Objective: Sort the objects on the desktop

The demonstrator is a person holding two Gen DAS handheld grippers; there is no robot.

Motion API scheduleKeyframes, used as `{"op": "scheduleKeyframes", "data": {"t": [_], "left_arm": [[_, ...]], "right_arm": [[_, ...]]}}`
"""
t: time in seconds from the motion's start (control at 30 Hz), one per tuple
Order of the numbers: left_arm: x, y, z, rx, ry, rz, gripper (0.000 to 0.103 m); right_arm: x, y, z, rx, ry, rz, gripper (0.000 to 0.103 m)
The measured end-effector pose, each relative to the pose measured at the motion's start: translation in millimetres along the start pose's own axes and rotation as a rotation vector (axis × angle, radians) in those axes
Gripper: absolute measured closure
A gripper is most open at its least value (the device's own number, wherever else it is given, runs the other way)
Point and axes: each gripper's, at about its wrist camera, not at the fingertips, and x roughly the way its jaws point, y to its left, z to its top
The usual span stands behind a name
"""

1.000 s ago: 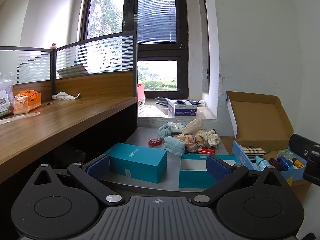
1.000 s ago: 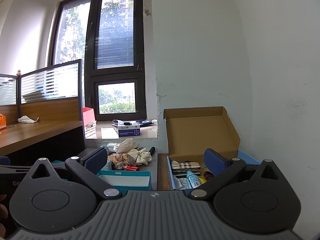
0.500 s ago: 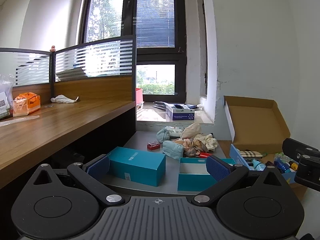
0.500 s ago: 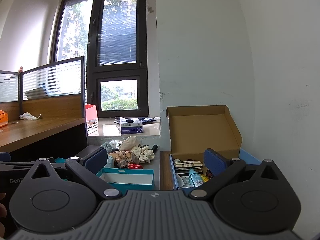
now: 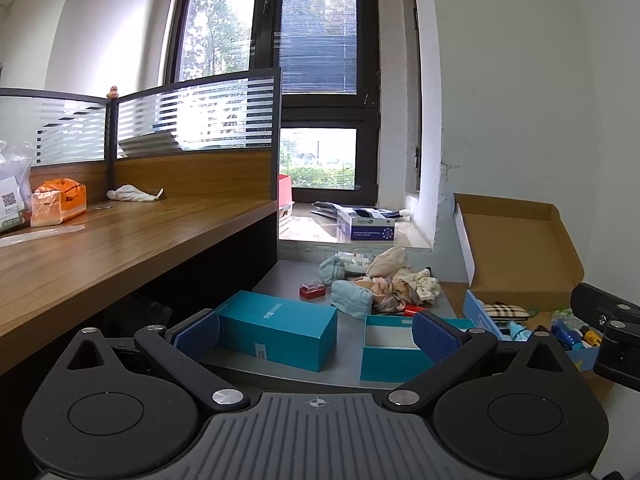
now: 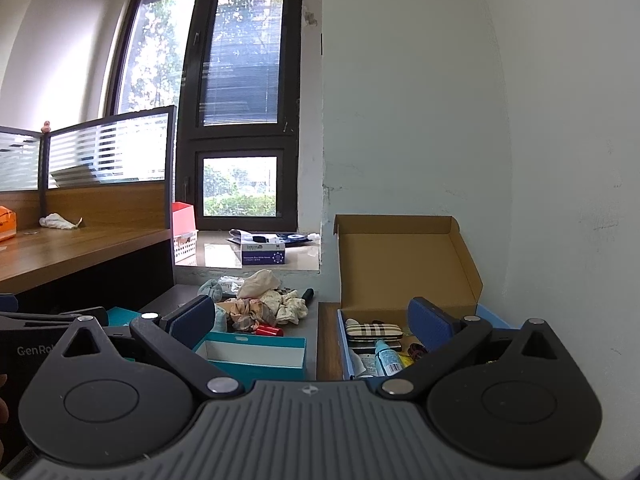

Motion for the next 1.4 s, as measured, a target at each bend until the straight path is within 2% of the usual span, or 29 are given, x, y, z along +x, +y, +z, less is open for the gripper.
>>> {"op": "scheduleKeyframes", "data": {"t": [1.4], "left_arm": [[-0.9,4.7,-7.5,0.031,0.006,-0.03,0.0]], "right_arm": [[-4.0,-4.4,8.5,-0.002,0.039,-0.004,0.0]]}}
